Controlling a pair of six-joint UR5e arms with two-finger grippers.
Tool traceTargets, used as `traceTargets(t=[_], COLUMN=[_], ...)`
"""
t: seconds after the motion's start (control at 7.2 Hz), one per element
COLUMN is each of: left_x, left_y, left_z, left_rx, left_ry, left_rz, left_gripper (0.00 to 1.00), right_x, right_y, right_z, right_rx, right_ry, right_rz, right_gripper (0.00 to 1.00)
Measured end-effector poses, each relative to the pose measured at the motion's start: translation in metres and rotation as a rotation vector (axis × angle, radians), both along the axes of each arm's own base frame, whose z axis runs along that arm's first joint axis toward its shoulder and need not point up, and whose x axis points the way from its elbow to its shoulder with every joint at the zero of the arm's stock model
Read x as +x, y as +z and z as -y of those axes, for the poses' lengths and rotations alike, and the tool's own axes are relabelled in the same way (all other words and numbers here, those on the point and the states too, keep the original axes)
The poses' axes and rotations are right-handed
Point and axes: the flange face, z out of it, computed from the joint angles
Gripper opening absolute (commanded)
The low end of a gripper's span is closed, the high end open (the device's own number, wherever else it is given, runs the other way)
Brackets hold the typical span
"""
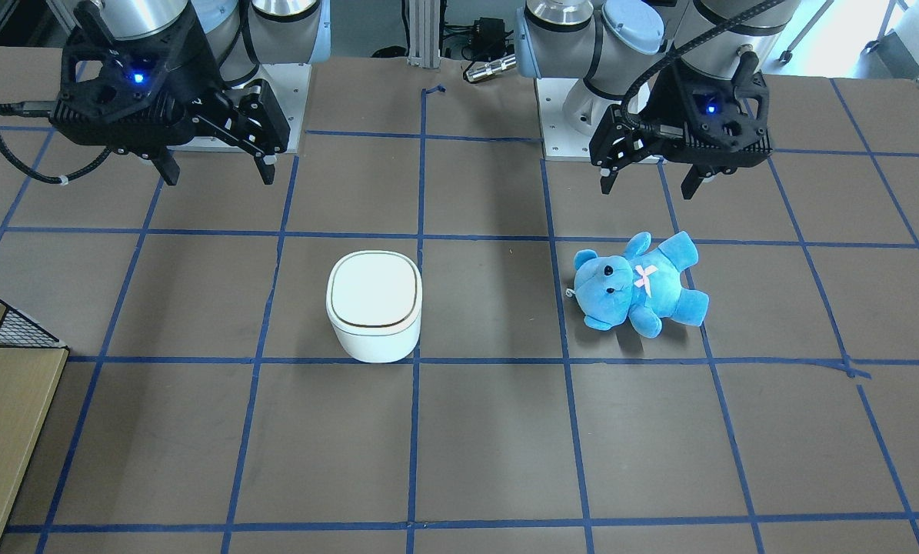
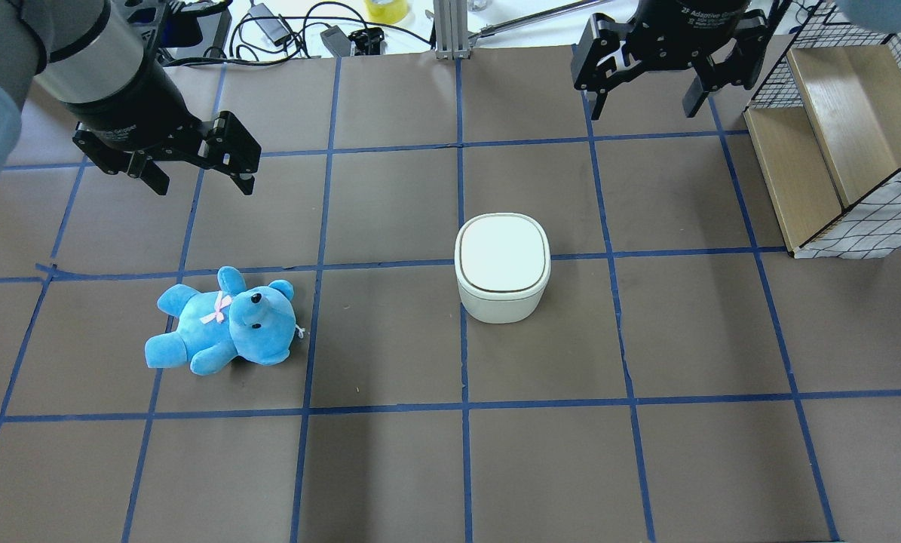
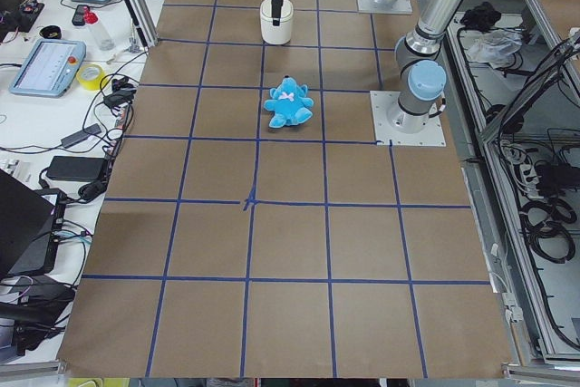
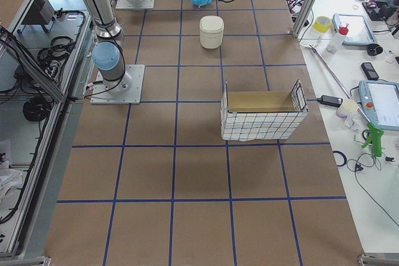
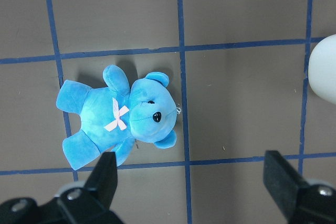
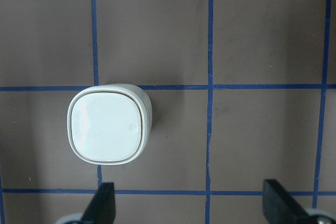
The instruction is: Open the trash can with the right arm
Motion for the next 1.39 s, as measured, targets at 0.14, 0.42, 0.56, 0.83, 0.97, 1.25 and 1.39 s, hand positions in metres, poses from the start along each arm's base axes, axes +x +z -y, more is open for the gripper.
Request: traceTargets(t=[0.14, 0.42, 0.56, 0.83, 0.97, 1.25, 1.39], left_x=[0.0, 0.0, 0.0, 0.0, 0.0, 0.0, 0.0], left_y=[0.0, 0.0, 0.0, 0.0, 0.0, 0.0, 0.0], left_z=[0.0, 0.0, 0.0, 0.0, 0.0, 0.0, 0.0], left_rx=[0.0, 0.0, 0.0, 0.0, 0.0, 0.0, 0.0], left_ry=[0.0, 0.0, 0.0, 0.0, 0.0, 0.0, 0.0], left_rz=[0.0, 0.0, 0.001, 0.0, 0.0, 0.0, 0.0], left_gripper=[1.0, 1.0, 1.0, 1.0, 1.0, 1.0, 1.0], right_x=[0.0, 0.0, 0.001, 0.004, 0.01, 0.044, 0.064], right_y=[0.0, 0.0, -0.001, -0.005, -0.012, -0.049, -0.075], right_z=[0.0, 0.0, 0.001, 0.004, 0.007, 0.011, 0.011], right_rx=[0.0, 0.0, -0.001, 0.004, 0.022, 0.086, 0.101], right_ry=[0.0, 0.0, -0.001, -0.009, -0.021, -0.058, -0.048], right_rz=[0.0, 0.0, 0.001, 0.013, 0.025, 0.042, 0.041], right_gripper=[1.0, 0.95, 0.72, 0.12, 0.0, 0.0, 0.0])
